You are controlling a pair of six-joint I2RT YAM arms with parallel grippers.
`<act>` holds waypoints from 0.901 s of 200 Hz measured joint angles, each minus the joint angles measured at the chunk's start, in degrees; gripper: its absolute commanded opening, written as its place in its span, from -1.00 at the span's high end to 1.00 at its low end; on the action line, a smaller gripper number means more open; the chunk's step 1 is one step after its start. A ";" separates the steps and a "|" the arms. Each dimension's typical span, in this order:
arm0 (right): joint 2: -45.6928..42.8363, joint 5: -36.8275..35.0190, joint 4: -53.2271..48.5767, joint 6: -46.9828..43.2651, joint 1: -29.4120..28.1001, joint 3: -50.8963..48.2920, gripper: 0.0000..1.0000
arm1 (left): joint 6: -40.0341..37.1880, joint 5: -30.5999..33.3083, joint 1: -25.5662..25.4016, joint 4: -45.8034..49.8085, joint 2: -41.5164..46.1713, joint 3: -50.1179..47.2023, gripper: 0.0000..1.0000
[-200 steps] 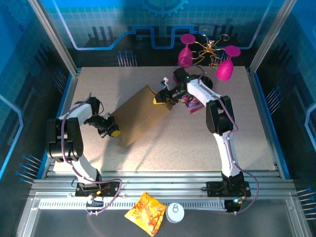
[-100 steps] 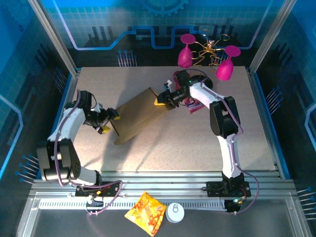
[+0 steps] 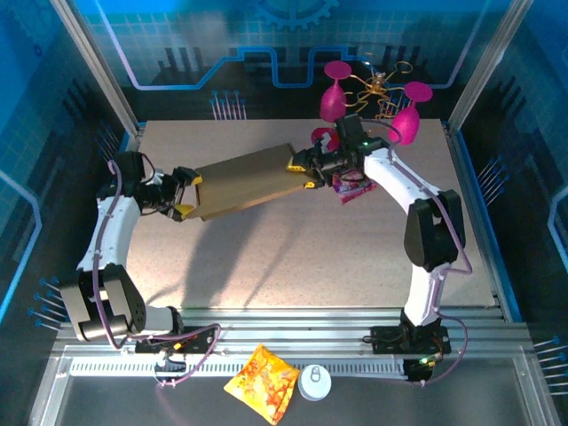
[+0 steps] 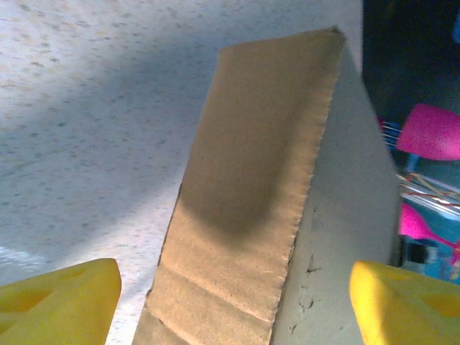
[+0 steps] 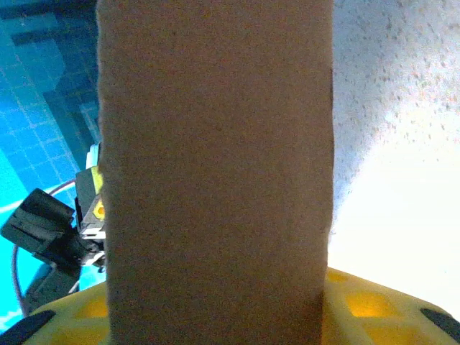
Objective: Fold the paper box
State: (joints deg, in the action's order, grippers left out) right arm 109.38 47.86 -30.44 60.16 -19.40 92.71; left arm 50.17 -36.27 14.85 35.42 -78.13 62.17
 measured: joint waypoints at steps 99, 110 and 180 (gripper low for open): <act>-3.02 1.01 0.00 15.06 5.55 -3.37 0.33 | 23.30 -11.89 -3.13 -25.83 -2.69 -8.87 -0.84; -3.02 1.27 0.13 15.76 5.55 -3.37 0.33 | 24.98 -12.26 -3.30 -28.30 -3.54 -8.87 -0.84; -3.02 2.10 1.01 17.05 5.55 -4.63 0.30 | 32.70 -14.27 -7.85 -35.76 -6.38 -9.46 -0.57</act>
State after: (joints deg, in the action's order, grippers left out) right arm 106.37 49.95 -29.43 77.21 -13.85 88.07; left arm 82.87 -50.54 7.01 -0.34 -84.51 52.71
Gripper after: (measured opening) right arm 0.449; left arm 0.830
